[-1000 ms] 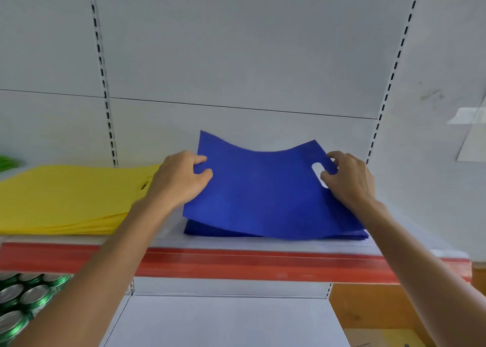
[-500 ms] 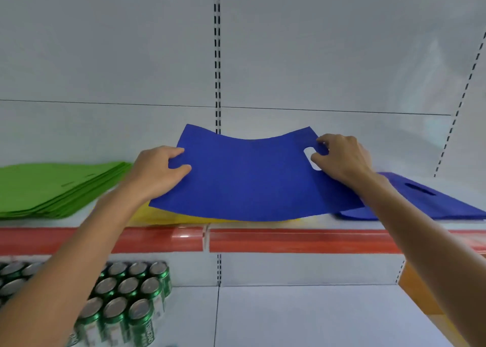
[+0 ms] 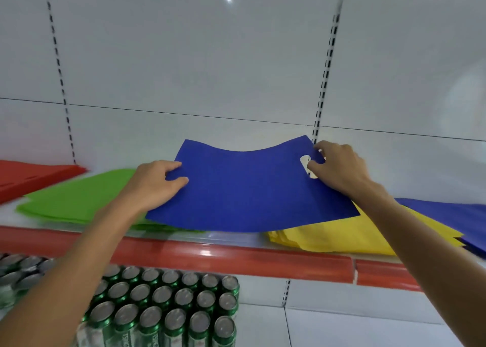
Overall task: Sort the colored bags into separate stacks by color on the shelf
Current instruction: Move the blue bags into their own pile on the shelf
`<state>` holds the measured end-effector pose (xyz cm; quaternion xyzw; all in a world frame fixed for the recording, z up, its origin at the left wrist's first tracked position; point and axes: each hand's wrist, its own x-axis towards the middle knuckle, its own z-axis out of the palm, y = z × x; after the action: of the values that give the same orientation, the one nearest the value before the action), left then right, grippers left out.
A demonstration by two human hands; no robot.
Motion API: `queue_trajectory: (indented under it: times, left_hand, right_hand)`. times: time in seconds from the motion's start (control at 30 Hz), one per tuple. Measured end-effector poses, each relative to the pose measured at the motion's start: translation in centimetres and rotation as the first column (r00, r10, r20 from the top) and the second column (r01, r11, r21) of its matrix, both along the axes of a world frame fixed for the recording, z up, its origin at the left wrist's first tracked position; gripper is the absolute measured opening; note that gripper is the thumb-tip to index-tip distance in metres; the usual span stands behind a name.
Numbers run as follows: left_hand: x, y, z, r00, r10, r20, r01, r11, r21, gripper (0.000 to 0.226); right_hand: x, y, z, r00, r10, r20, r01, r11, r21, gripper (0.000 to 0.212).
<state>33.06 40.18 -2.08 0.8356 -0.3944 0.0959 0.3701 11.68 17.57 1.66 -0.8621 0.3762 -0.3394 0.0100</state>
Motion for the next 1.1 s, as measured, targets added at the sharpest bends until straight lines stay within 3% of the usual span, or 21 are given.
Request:
queue_trajectory:
  times: [0.37,0.93,1.1]
  left_hand:
    - [18.0,15.2,0.6,0.996,-0.019,0.082,0.013,0.997,0.072,0.046]
    - [40.6,33.0,-0.1,0.997,0.071,-0.004,-0.070,0.996,0.052,0.047]
    - [48.0,38.1,0.2,0.995,0.096,-0.004,-0.096,0.992,0.079,0.046]
  right_hand:
    - [17.6,12.7,-1.7,0.995,0.021,0.093,-0.025,0.999,0.048,0.033]
    - [42.9,31.1,-1.2,0.991,0.098,-0.093,-0.096,0.995,0.028,0.030]
    - [49.7,36.3,-0.6,0.993,0.105,-0.059,-0.105,0.994,-0.003,0.038]
